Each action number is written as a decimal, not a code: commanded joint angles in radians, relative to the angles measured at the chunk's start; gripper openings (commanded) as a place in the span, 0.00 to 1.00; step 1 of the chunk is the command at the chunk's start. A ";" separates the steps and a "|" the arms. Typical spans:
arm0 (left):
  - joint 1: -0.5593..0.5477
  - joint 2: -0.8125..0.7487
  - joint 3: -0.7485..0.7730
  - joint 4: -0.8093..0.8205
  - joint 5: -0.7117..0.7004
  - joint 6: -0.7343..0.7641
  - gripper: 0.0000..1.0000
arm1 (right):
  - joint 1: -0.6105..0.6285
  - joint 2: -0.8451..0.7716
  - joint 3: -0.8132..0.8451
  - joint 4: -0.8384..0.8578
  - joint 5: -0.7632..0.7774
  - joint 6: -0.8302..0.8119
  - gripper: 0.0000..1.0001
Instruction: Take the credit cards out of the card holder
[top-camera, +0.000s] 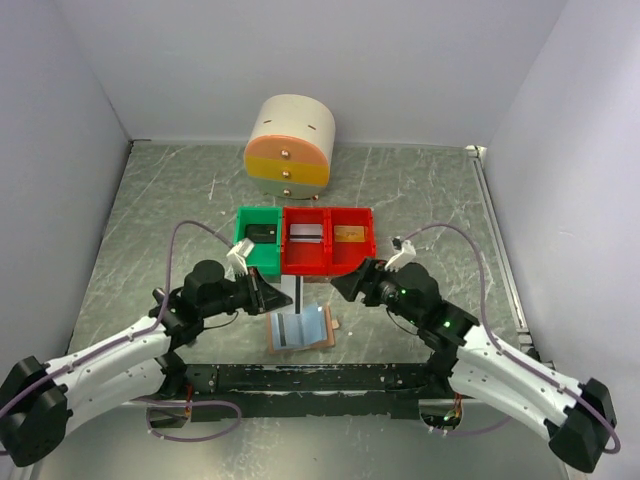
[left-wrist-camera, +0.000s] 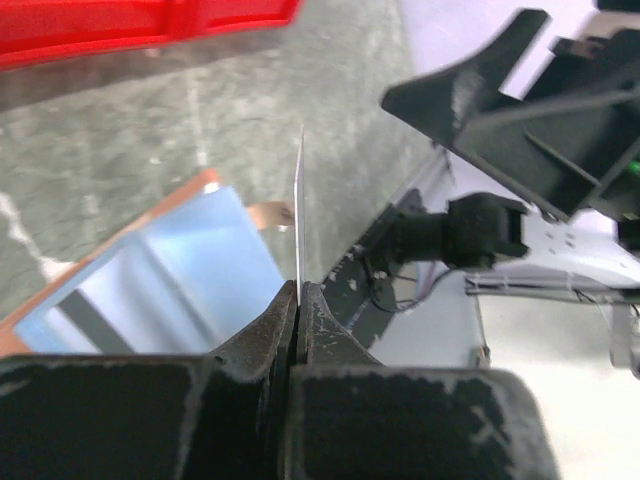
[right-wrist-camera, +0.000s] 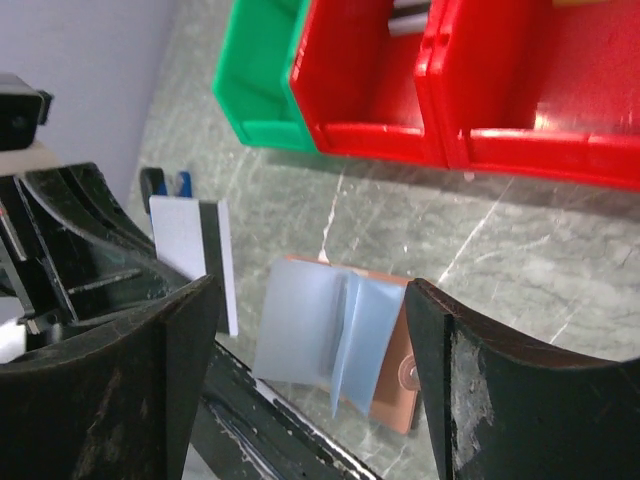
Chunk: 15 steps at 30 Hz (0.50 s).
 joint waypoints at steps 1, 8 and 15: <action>0.016 -0.065 -0.029 0.156 0.198 0.034 0.07 | -0.026 -0.121 -0.036 0.039 -0.030 -0.043 0.76; 0.015 -0.210 -0.131 0.184 0.173 -0.035 0.07 | -0.025 -0.114 -0.061 0.199 -0.221 -0.026 0.76; 0.015 -0.234 -0.125 0.184 0.184 -0.028 0.07 | -0.021 0.114 -0.030 0.320 -0.456 0.032 0.66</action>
